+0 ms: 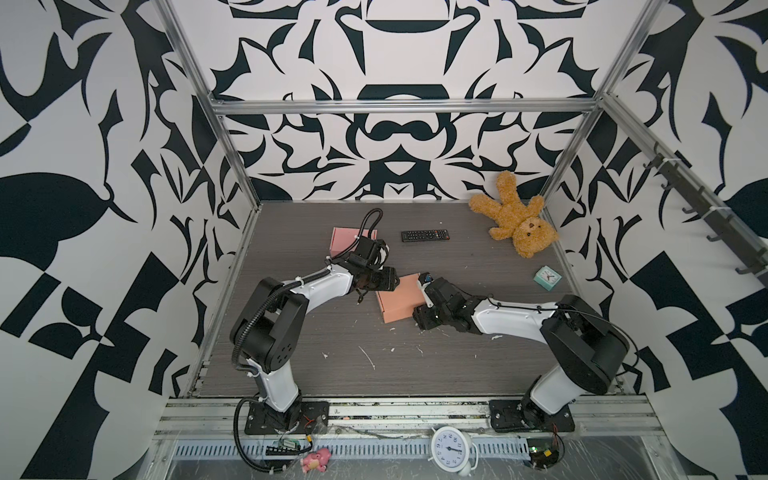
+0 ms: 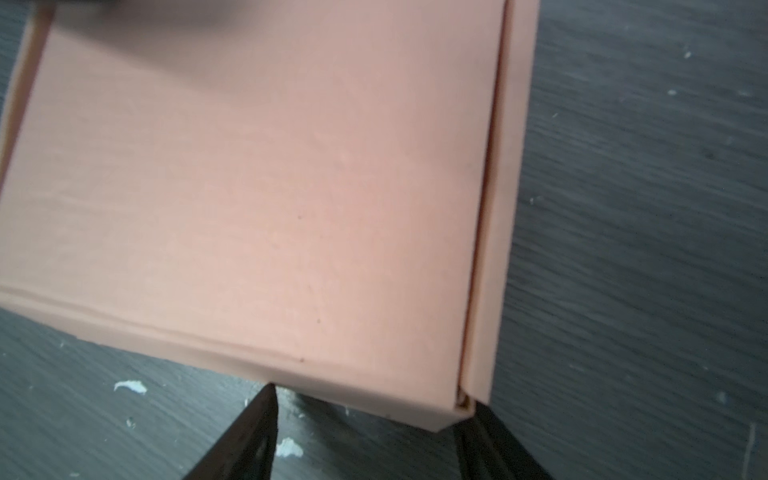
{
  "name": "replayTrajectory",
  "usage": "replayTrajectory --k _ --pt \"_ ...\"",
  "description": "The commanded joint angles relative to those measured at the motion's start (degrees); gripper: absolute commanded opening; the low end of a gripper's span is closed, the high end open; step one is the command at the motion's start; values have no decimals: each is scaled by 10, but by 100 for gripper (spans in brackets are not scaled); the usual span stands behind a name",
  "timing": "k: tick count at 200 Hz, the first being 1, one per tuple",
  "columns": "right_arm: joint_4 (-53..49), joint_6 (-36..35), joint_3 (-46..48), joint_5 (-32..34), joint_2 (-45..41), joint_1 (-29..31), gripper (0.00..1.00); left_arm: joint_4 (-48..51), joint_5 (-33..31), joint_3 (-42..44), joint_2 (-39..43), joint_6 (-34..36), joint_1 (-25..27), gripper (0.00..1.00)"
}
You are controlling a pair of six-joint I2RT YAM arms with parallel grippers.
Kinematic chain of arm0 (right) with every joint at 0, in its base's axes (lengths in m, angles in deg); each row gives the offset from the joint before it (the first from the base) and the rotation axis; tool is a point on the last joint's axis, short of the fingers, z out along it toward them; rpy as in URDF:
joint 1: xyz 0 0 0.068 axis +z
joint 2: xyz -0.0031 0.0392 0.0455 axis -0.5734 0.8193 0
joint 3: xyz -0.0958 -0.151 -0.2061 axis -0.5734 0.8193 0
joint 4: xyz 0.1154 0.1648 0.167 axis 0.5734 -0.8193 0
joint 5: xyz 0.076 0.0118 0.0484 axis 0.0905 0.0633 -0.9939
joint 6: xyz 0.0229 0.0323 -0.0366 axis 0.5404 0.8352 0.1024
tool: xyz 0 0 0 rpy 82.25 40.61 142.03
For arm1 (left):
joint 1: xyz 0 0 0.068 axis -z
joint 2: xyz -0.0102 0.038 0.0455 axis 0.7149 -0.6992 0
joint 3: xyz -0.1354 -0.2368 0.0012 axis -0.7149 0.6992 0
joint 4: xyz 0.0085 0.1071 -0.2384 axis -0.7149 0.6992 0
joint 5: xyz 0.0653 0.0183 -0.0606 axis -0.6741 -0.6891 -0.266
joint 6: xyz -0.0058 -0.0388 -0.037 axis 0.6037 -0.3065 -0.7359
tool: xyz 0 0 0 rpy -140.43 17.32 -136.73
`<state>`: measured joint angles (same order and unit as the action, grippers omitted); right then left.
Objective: Fold the paper box
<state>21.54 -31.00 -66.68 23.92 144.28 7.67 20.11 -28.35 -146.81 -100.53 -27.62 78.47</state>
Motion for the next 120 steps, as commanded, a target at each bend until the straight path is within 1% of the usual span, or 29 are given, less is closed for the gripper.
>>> replayTrajectory --k 1,43,65,95,120 --pt "15 -5 -18 17 -2 -5 67 13 11 4 -13 -5 -1 55" --pt "2 -8 -3 20 -30 -5 67 25 -1 5 15 1 -2 55" --pt "-7 -10 15 23 -53 -5 67 39 -13 -4 28 13 -15 55" --pt "-36 -8 27 33 -72 -5 67 40 14 -21 19 17 -46 55" --pt "-38 -2 37 33 -83 -5 65 47 32 -46 -8 26 -58 57"
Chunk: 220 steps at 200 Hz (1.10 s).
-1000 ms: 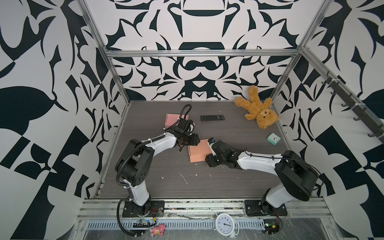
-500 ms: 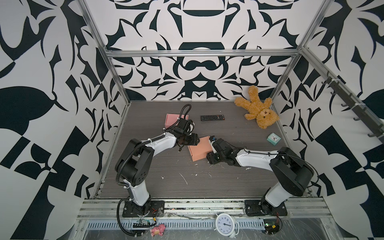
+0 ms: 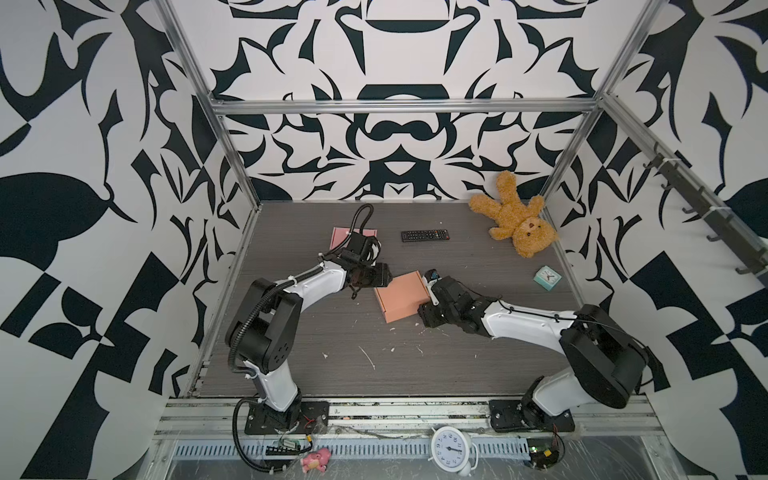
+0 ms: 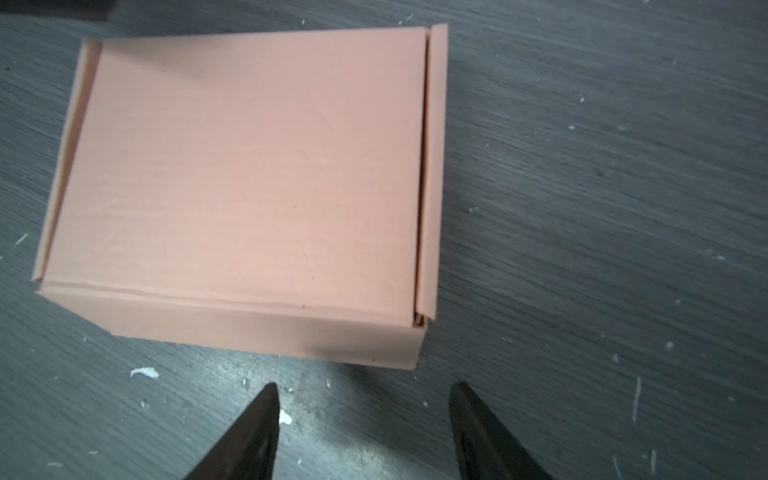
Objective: Fold the paper box
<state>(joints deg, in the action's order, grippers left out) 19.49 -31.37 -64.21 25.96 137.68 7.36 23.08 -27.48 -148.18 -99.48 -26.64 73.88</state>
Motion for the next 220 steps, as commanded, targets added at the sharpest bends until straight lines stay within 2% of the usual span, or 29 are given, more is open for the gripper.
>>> replayTrajectory --k 1,56,85,140,220 --pt "-17 2 13 12 -17 -2 65 18 24 -33 -20 16 -13 57" --pt "-8 5 12 -5 -6 -2 62 51 64 -86 -75 62 -14 62" --pt "1 10 13 -18 -3 -2 61 52 98 -87 -91 66 -13 63" --pt "3 8 18 -20 0 -2 59 36 126 -49 -83 66 -7 63" --pt "12 13 29 -21 1 -2 55 20 120 17 -28 49 24 62"
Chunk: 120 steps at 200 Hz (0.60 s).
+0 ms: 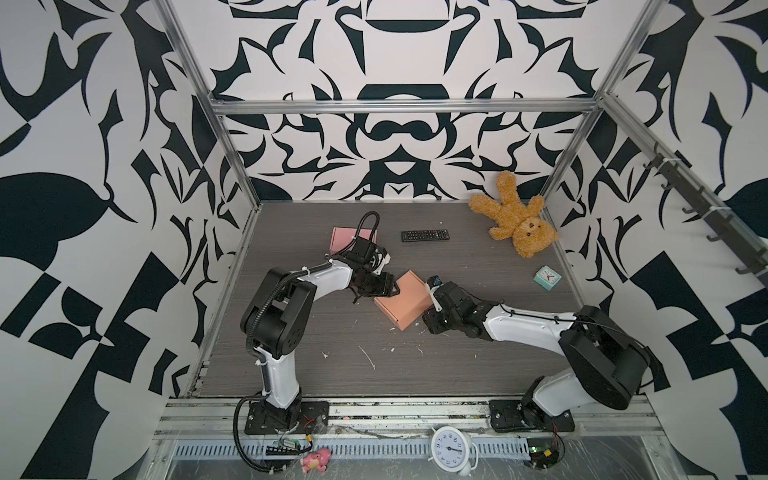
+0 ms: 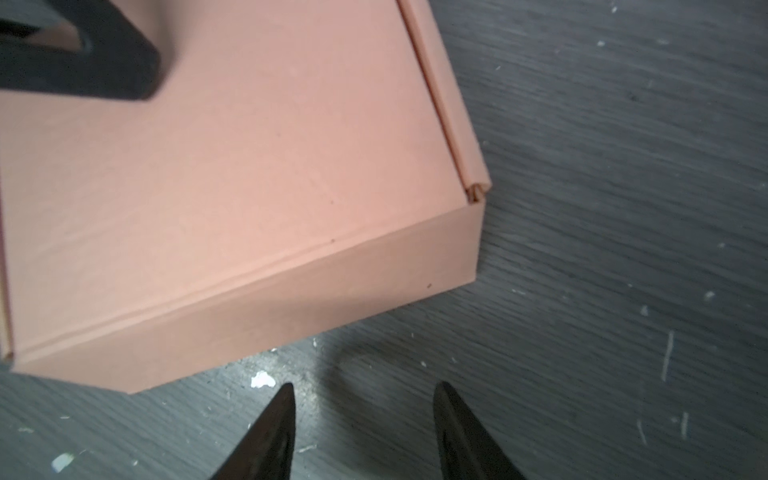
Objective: Fold the paper box
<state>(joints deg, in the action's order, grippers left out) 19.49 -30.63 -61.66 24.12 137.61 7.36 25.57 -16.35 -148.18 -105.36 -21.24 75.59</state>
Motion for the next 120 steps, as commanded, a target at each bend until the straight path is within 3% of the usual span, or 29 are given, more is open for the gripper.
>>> replayTrajectory --k 1,68,120 --pt "12 6 4 -3 2 -2 55 -5 9 18 32 -6 7 62" --pt "20 17 15 -6 -1 -2 54 -38 -8 90 73 -34 31 62" --pt "22 17 13 -11 2 0 53 -76 15 133 91 -55 37 61"
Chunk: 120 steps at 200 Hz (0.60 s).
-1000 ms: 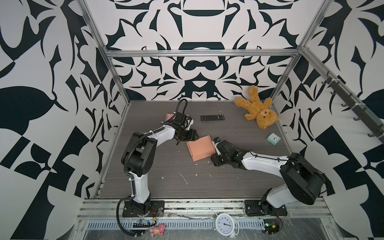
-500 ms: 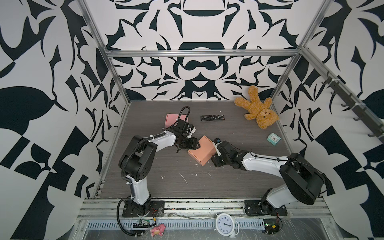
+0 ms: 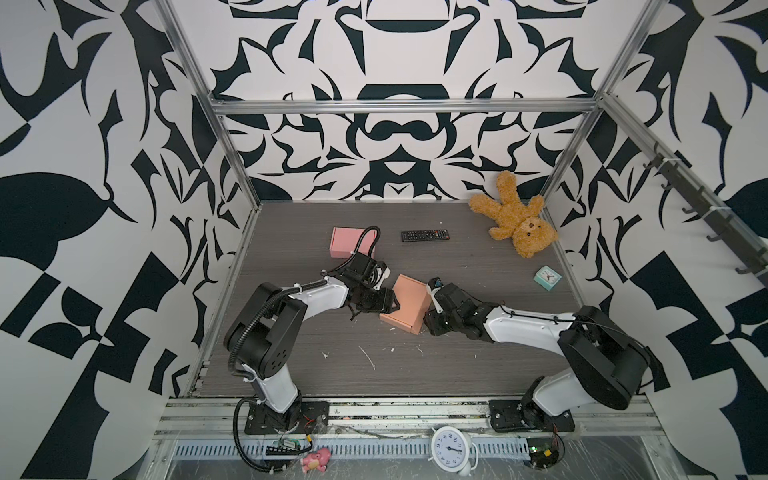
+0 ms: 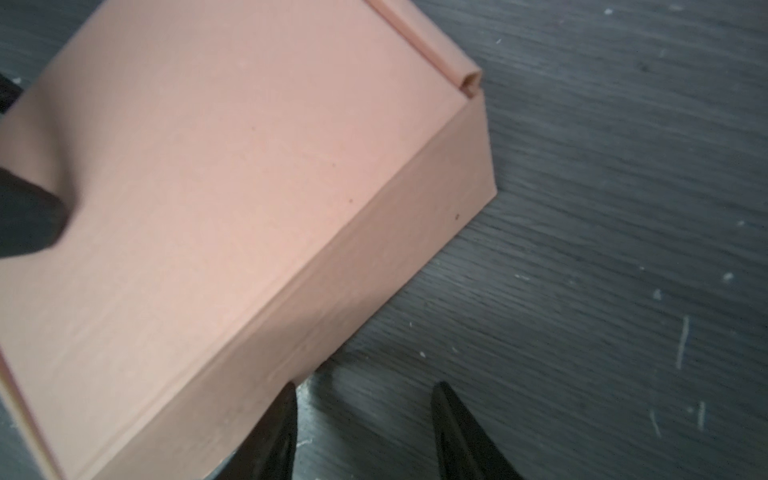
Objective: Fold the paper box
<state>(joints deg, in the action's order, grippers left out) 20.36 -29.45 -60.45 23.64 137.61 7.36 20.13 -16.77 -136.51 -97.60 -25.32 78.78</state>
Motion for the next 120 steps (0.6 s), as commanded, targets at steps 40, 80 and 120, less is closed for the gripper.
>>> replayTrajectory --k 40,80,120 --pt "18 9 -6 -10 11 6 53 -35 32 24 16 -24 12 61" --pt "24 11 -13 -10 12 14 53 -38 45 24 29 -35 21 61" --pt "40 18 -23 -17 23 25 53 -55 61 35 37 -54 26 61"
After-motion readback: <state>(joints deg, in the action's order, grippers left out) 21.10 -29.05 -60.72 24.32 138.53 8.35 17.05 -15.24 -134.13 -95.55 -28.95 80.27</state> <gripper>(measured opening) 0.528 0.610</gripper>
